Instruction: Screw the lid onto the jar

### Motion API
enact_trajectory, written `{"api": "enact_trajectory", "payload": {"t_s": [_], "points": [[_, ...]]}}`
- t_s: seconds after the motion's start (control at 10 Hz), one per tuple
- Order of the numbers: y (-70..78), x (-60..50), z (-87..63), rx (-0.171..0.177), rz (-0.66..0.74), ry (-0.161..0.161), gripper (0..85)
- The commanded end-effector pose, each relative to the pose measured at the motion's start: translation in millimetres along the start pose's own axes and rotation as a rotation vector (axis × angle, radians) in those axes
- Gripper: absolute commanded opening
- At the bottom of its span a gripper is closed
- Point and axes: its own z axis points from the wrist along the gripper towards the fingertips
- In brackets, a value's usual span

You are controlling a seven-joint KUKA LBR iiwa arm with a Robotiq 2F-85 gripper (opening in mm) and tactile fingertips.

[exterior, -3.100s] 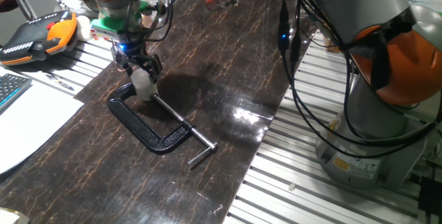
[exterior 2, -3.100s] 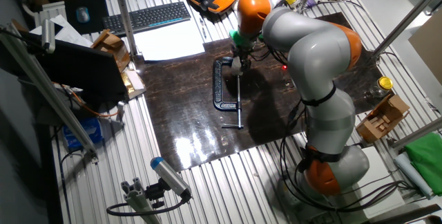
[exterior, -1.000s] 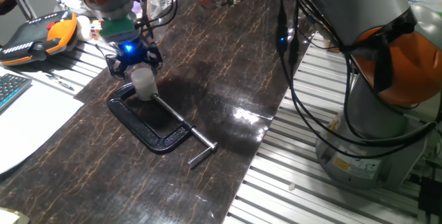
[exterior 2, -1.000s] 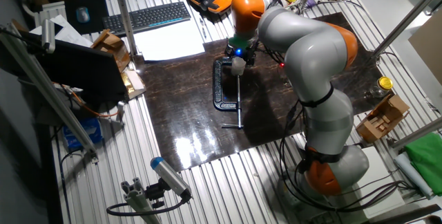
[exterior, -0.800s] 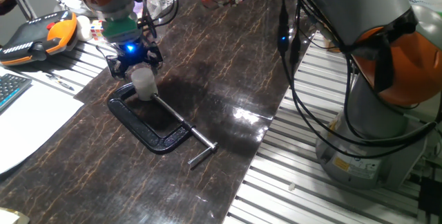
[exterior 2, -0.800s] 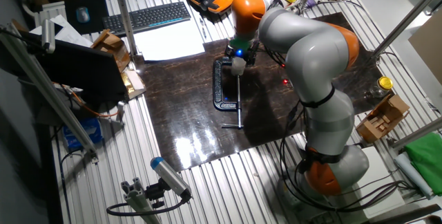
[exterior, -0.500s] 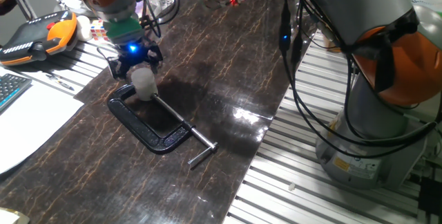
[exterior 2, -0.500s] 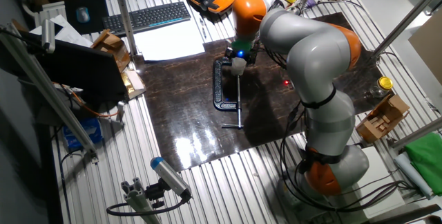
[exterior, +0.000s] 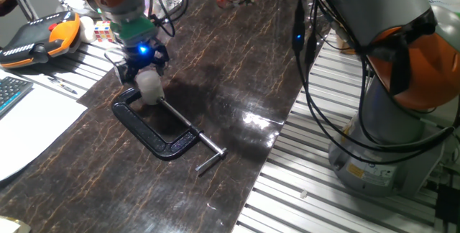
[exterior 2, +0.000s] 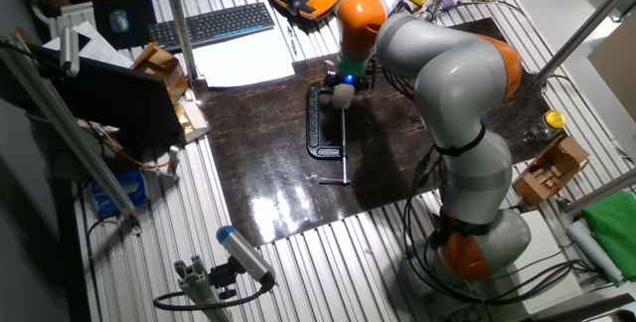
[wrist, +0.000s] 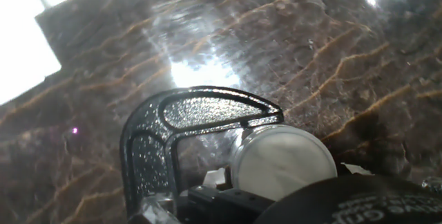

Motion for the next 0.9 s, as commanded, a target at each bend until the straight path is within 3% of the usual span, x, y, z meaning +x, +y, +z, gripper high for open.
{"api": "enact_trajectory", "payload": {"t_s": [0.0, 0.3, 0.8], "points": [[0.0, 0.0, 0.5, -0.031, -0.545, -0.009, 79.3], [-0.8, -0.2, 2.9, -0.035, -0.551, -0.009, 79.0], [-1.4, 0.0, 4.3, -0.040, -0.554, -0.007, 70.7]]}}
